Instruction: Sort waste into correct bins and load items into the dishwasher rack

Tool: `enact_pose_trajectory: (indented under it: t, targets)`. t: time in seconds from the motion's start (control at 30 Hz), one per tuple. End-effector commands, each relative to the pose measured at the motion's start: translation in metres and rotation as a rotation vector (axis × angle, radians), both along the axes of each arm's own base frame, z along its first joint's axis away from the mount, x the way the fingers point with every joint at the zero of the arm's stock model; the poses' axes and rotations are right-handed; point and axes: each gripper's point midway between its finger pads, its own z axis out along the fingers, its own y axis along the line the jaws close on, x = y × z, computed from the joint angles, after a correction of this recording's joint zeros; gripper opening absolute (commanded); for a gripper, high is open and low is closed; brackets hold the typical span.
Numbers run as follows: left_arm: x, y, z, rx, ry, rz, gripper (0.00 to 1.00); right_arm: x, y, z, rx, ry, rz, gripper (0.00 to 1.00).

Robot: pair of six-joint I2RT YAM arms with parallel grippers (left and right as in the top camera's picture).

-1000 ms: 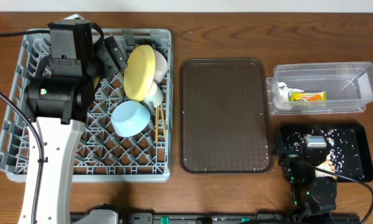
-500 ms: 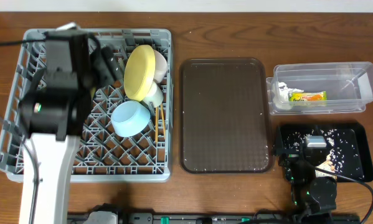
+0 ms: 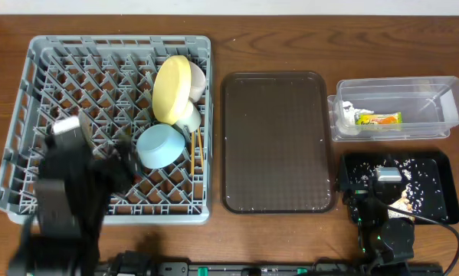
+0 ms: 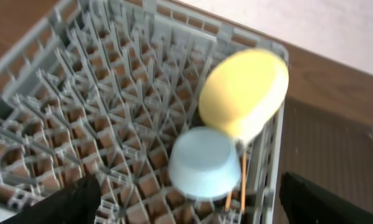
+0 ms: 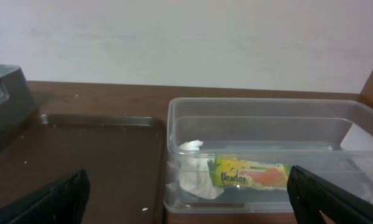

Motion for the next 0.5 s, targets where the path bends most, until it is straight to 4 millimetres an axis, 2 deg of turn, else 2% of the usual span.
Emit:
enact_pose_trajectory:
  t: [0.0, 0.13, 0.23, 0.33, 0.47]
  targets:
    - [-0.027, -0.006, -0.02, -0.048, -0.038, -0.026, 0.93, 0.0, -0.002, -0.001, -0.01, 0.0, -0.003, 0.99]
    - [-0.051, -0.004, -0.043, -0.079, -0.103, -0.008, 0.93, 0.0, -0.002, -0.001, -0.01, 0.0, -0.003, 0.99]
    - [-0.057, -0.003, -0.052, -0.084, -0.177, -0.011, 0.93, 0.0, -0.002, -0.001, -0.01, 0.0, -0.003, 0.99]
    - [-0.05, -0.004, -0.052, -0.093, -0.302, -0.015, 0.93, 0.0, -0.002, -0.001, -0.01, 0.0, -0.003, 0.99]
    - [-0.029, -0.005, -0.043, -0.107, -0.503, -0.022, 0.93, 0.0, -0.002, -0.001, -0.01, 0.0, -0.003, 0.99]
